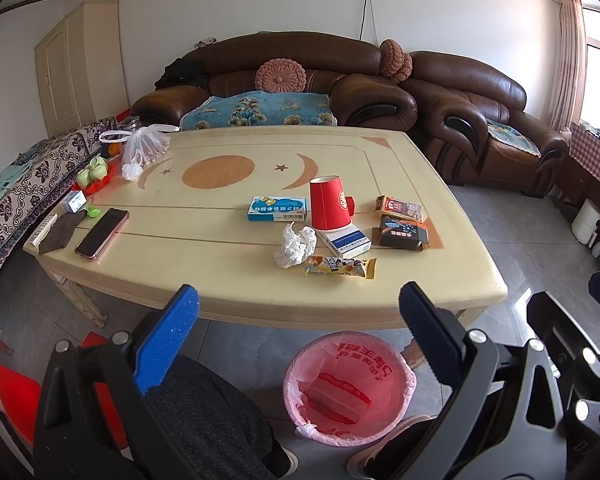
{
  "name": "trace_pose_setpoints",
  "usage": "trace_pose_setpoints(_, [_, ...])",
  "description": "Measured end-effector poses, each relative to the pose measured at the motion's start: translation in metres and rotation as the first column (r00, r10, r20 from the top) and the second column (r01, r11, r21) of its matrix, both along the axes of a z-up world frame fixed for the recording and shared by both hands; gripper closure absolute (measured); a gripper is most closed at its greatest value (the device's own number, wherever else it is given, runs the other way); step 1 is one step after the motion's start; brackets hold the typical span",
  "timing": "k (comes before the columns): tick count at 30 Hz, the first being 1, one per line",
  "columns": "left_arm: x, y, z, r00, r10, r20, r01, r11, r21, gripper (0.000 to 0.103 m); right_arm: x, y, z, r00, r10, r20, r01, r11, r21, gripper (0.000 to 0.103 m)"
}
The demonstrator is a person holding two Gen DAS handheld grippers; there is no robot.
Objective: Collect trash
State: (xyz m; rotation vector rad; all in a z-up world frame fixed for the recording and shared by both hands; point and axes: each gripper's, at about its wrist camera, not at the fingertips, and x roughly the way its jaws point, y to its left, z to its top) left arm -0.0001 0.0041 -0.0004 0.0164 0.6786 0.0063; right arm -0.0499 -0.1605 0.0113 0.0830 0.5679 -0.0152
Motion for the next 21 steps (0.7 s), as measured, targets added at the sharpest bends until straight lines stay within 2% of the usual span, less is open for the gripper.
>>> trace_pose_setpoints(21, [-0.0020,0.0019,-0.0064,1.000,0.002,-0.007,-0.002,1.000,0.002,0.005,0.0033,-0.0007,-0.0029,1.000,0.006,-0.005,-0.006,1.000,0.010,0.006])
